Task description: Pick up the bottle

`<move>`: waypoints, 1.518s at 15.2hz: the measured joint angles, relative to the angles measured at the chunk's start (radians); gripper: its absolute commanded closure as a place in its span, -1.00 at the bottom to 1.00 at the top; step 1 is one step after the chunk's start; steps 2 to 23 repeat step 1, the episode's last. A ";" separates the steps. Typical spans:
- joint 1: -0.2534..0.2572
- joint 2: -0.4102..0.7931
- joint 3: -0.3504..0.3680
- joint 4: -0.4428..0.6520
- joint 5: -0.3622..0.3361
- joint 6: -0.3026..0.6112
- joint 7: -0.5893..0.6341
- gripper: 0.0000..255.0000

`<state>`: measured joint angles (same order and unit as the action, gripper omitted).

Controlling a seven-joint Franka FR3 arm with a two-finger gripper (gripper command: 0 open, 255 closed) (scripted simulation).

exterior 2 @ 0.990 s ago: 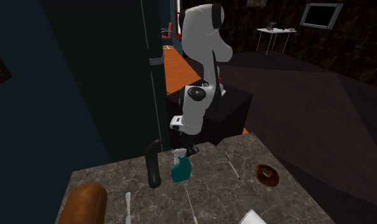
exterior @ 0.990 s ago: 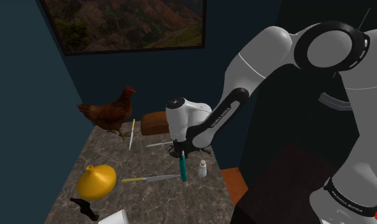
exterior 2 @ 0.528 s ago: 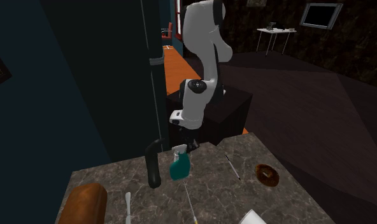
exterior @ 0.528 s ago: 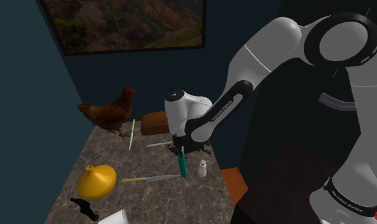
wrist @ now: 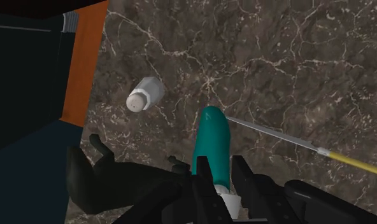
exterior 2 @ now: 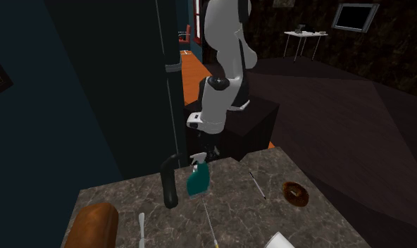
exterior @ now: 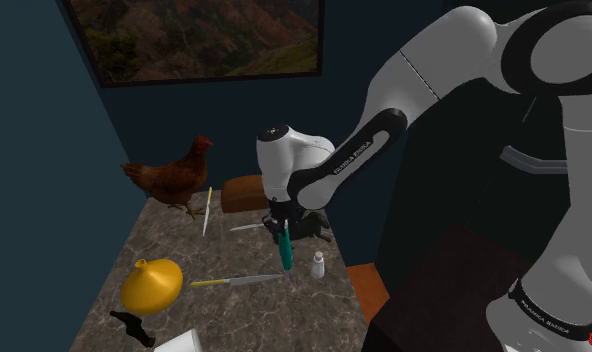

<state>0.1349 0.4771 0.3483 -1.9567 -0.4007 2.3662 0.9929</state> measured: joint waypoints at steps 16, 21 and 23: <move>-0.001 -0.005 0.002 0.001 0.003 -0.005 -0.003 1.00; -0.001 -0.005 0.002 0.001 0.003 -0.005 -0.003 1.00; -0.001 -0.005 0.002 0.001 0.003 -0.005 -0.003 1.00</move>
